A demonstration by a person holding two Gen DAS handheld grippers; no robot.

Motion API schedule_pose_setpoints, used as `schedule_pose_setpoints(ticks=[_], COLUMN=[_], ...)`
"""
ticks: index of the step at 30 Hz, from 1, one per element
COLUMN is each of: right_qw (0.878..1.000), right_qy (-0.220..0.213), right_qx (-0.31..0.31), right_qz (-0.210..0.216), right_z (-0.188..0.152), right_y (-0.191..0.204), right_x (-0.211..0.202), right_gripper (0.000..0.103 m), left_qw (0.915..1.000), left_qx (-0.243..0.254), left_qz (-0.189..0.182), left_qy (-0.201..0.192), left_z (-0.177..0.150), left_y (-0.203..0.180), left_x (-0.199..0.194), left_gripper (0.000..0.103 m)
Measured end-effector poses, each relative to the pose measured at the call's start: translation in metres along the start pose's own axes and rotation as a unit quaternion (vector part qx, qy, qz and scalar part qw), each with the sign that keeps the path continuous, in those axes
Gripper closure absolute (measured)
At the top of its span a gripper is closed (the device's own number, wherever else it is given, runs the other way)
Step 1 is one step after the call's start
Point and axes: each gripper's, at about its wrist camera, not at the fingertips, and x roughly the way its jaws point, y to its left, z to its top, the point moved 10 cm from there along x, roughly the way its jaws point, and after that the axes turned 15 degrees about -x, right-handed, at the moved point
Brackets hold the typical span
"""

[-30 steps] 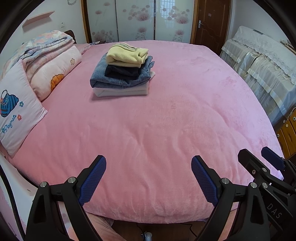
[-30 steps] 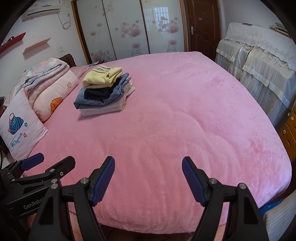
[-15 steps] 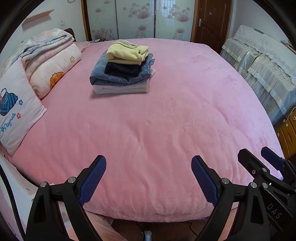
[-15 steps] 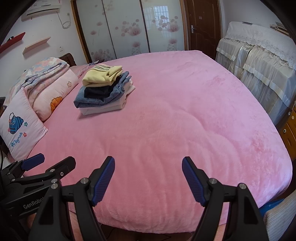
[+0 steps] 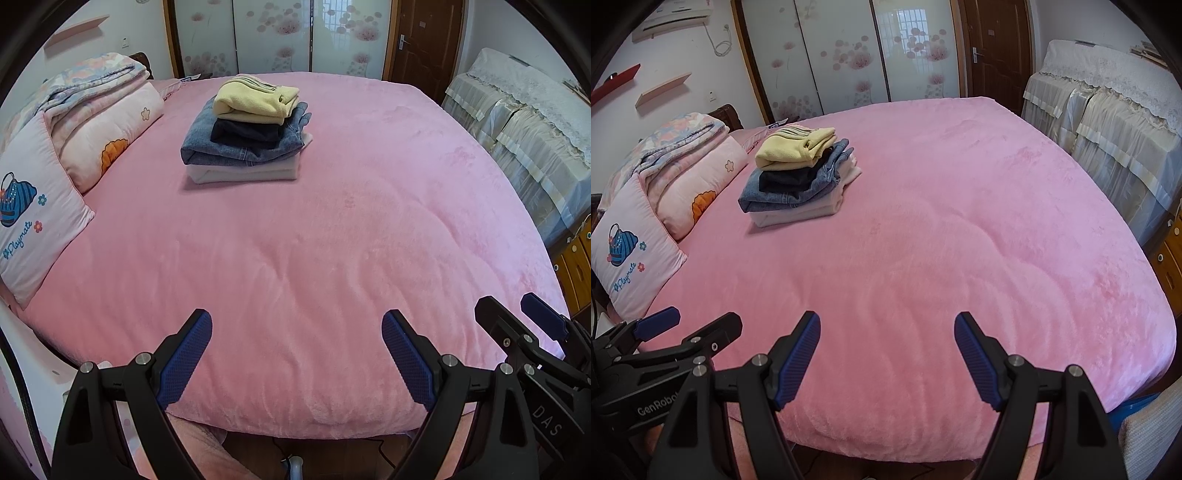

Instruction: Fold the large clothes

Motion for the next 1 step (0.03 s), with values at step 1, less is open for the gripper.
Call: schedule_pose_setpoints(ticks=[1], right_qw=[1.0], right_qy=[0.0], right_qx=[0.0], right_qz=[0.0], right_z=[0.0001], right_y=[-0.0001], right_x=[-0.0001], right_gripper=[0.027], left_qw=[1.0], left_qx=[0.0], left_qz=[0.0], left_qy=[0.0], left_z=[-0.0002], left_y=[0.0004], left_x=[-0.0001], left_gripper=[0.011])
